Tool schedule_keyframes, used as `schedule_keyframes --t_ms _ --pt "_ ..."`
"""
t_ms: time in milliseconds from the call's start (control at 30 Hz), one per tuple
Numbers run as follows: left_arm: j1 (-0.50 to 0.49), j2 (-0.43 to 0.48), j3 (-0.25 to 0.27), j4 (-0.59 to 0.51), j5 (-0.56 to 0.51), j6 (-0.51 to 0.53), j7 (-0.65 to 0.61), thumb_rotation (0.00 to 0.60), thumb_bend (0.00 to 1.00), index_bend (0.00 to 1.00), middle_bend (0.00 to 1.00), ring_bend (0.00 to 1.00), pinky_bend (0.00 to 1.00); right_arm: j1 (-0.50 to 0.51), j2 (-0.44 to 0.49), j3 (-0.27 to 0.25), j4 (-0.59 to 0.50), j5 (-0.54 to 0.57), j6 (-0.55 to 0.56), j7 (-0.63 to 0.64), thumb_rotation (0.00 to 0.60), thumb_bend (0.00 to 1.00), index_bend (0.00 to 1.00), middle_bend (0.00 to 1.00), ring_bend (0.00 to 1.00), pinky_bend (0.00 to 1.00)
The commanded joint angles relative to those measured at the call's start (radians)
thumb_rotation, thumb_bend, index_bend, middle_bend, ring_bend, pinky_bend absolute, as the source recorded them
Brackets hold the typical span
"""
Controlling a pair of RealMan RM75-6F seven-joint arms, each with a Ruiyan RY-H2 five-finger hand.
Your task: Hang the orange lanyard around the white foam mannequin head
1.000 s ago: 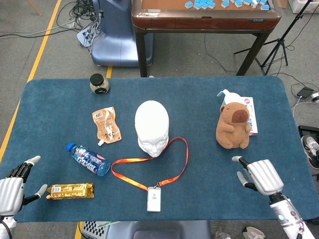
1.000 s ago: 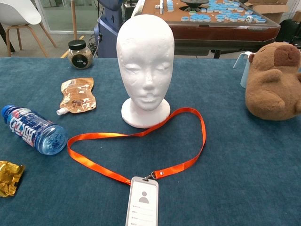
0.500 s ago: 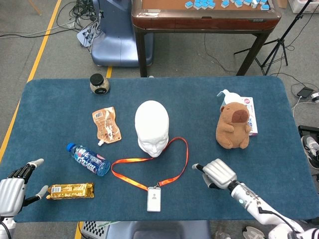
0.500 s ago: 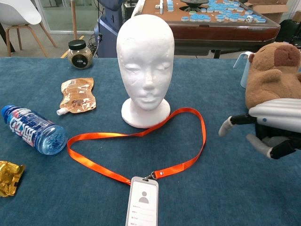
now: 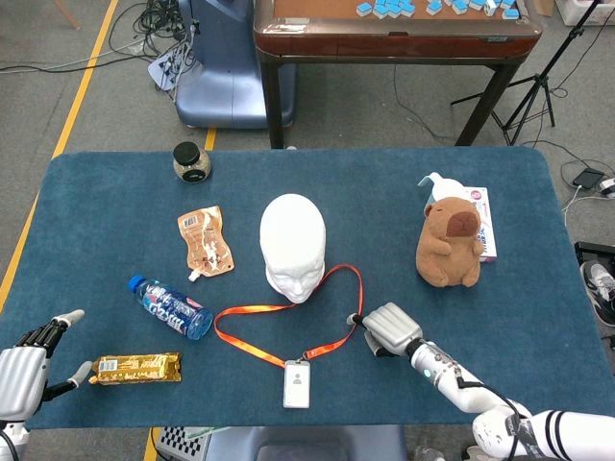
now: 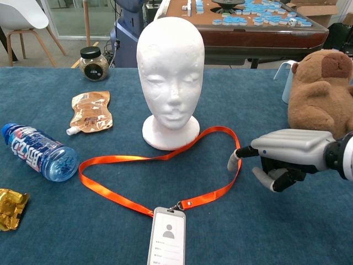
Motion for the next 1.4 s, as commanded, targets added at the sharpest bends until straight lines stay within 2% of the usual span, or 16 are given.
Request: schedule_keyframes --t_ms 33,267,600,733,867,1167,1300,1367,1400 --pt "0.000 -0.001 0.001 0.002 0.000 0.000 -0.003 0.600 0.21 0.21 0.27 0.32 0.36 0.009 -0.008 -0.018 0.003 0.016 0.008 -0.018 0.600 0.75 0.23 1.00 1.00 0.92" --pt "-0.004 -0.007 0.000 0.010 -0.001 -0.009 -0.007 0.600 0.21 0.21 0.27 0.32 0.36 -0.022 0.051 -0.088 -0.069 0.007 0.049 -0.015 0.600 0.75 0.23 1.00 1.00 0.92" --pt "-0.013 -0.022 -0.001 0.020 -0.004 -0.022 -0.006 0.600 0.21 0.21 0.27 0.32 0.36 -0.144 0.164 -0.221 -0.157 -0.147 0.168 0.080 0.600 0.75 0.23 1.00 1.00 0.92" --pt "-0.019 -0.030 0.000 0.024 0.000 -0.030 -0.004 0.600 0.21 0.21 0.27 0.32 0.36 -0.184 0.190 -0.258 -0.174 -0.197 0.208 0.102 0.600 0.75 0.22 1.00 1.00 0.92" --pt "-0.022 -0.033 0.000 0.026 0.002 -0.032 -0.005 0.600 0.21 0.21 0.27 0.32 0.36 -0.207 0.197 -0.262 -0.177 -0.237 0.249 0.101 0.600 0.75 0.20 1.00 1.00 0.92" --pt "-0.025 -0.021 -0.002 0.028 0.009 -0.024 -0.012 0.600 0.21 0.21 0.27 0.32 0.36 -0.212 0.176 -0.210 -0.149 -0.246 0.282 0.111 0.600 0.74 0.16 0.99 1.00 0.92" --pt "-0.055 0.003 -0.012 0.012 0.040 -0.037 -0.010 0.600 0.21 0.22 0.28 0.33 0.39 -0.236 0.184 -0.201 -0.144 -0.287 0.338 0.145 0.600 0.60 0.16 0.98 1.00 0.92" --pt "-0.073 0.021 -0.013 -0.005 0.045 -0.063 -0.001 0.600 0.21 0.22 0.32 0.36 0.42 -0.251 0.192 -0.200 -0.143 -0.313 0.371 0.164 0.600 0.51 0.16 0.97 1.00 0.92" --pt "-0.088 0.035 -0.015 -0.023 0.046 -0.085 0.004 0.600 0.21 0.23 0.36 0.41 0.47 -0.262 0.197 -0.201 -0.140 -0.332 0.396 0.178 0.600 0.47 0.16 0.97 1.00 0.92"
